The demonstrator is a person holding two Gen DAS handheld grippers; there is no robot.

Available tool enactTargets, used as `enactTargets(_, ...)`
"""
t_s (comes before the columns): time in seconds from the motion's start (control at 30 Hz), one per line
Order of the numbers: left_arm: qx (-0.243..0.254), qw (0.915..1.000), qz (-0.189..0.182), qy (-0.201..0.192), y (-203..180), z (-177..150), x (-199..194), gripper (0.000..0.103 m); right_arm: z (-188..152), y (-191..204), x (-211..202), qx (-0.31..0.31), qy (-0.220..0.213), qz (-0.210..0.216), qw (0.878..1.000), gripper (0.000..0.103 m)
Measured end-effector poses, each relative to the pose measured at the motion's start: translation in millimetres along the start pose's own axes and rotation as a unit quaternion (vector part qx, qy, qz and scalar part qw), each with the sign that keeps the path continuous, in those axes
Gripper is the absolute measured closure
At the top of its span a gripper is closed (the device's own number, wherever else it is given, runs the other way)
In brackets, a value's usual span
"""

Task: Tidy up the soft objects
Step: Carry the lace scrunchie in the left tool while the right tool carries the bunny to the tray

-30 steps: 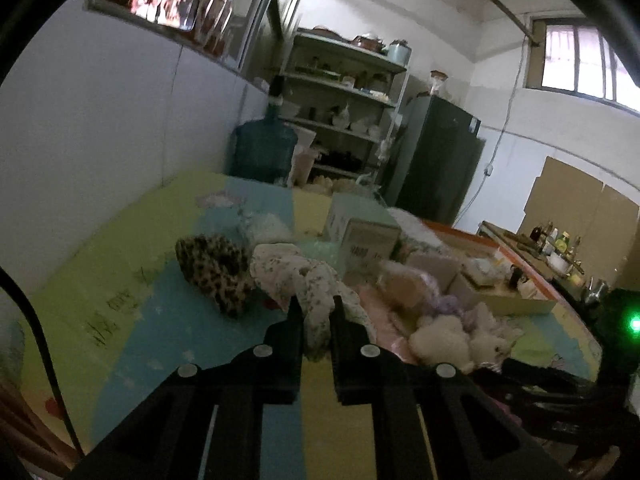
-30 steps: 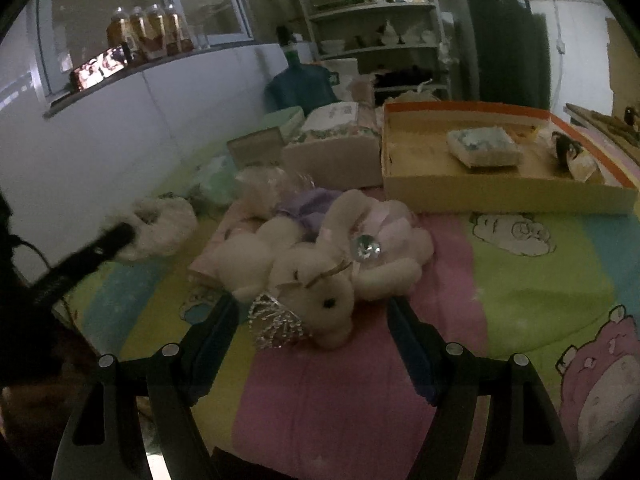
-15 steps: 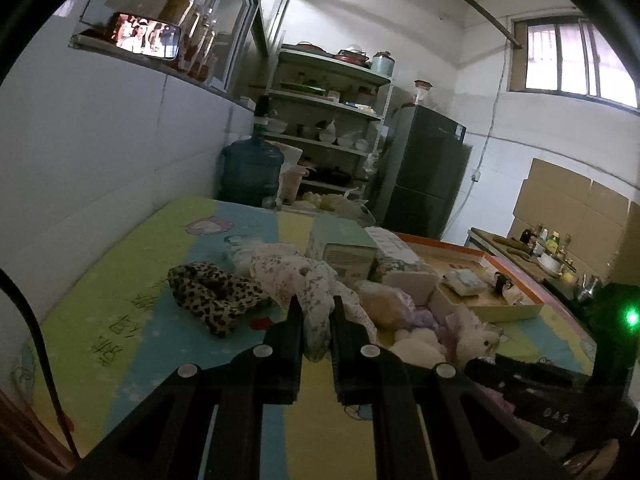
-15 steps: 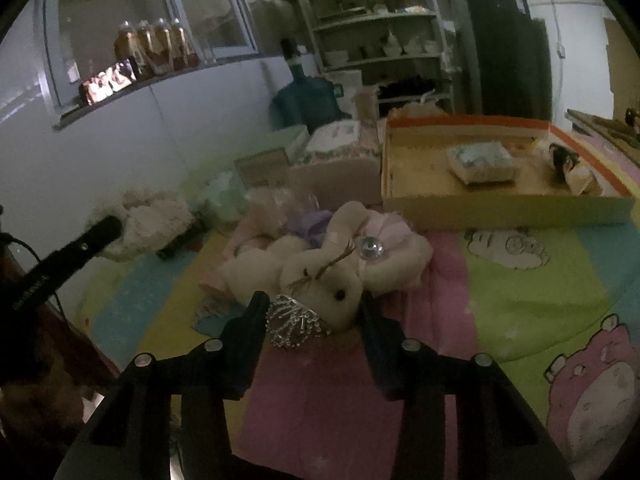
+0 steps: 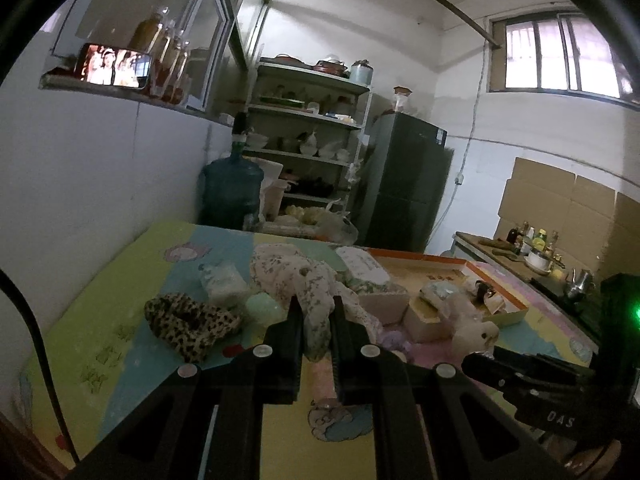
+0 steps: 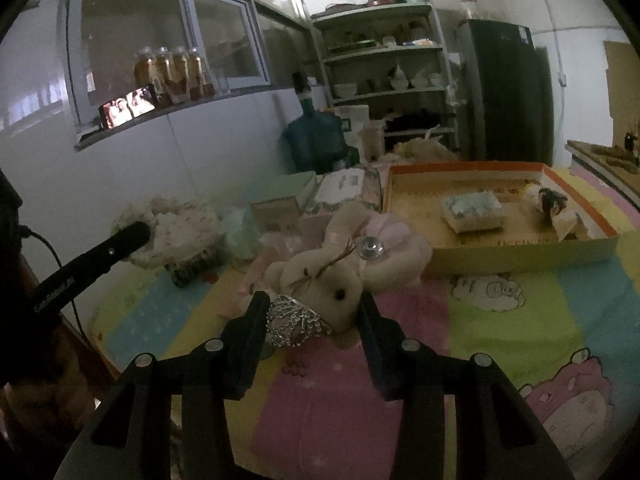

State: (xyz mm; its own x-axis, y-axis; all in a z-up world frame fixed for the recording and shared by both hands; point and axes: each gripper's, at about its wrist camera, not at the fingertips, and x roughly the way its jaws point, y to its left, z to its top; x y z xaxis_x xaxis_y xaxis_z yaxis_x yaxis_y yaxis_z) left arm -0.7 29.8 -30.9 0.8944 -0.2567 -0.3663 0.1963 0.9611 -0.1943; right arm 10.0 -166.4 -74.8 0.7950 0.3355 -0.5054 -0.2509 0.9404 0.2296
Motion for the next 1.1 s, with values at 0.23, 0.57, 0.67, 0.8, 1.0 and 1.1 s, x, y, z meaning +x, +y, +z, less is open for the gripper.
enactTargets(0.23, 0.008, 1.0, -0.002, -0.004, -9.6, 9.9, 1.9, 0.091, 8.0, -0.6, -7.4, -0.009, -0.017, 0.006, 1.0, 0.057)
enactTargets(0.57, 0.022, 0.9996, -0.015, -0.006, -34.6, 22.6, 12.8, 0.091, 20.9, -15.5, -20.6, -0.012, -0.04, 0.002, 0.999, 0.057)
enactTargets(0.67, 0.026, 0.9994, -0.021, -0.005, -43.5, 26.3, 19.4, 0.091, 25.6, -23.0, -23.8, -0.012, -0.045, -0.001, 0.999, 0.057)
enactTargets(0.8, 0.035, 0.999, -0.029, -0.003, -58.5, 31.0, 29.3, 0.091, 29.1, -35.3, -26.9, -0.01, -0.049, -0.004, 0.999, 0.057)
enactTargets(1.0, 0.042, 0.9982, -0.042, 0.003, -75.4, 36.0, 44.3, 0.091, 36.4, -54.1, -30.2, -0.005, -0.056, -0.012, 0.998, 0.057)
enactTargets(1.1, 0.045, 0.9977, -0.051, 0.007, -83.8, 39.0, 53.5, 0.091, 38.4, -63.9, -31.7, -0.002, -0.059, -0.017, 0.998, 0.057)
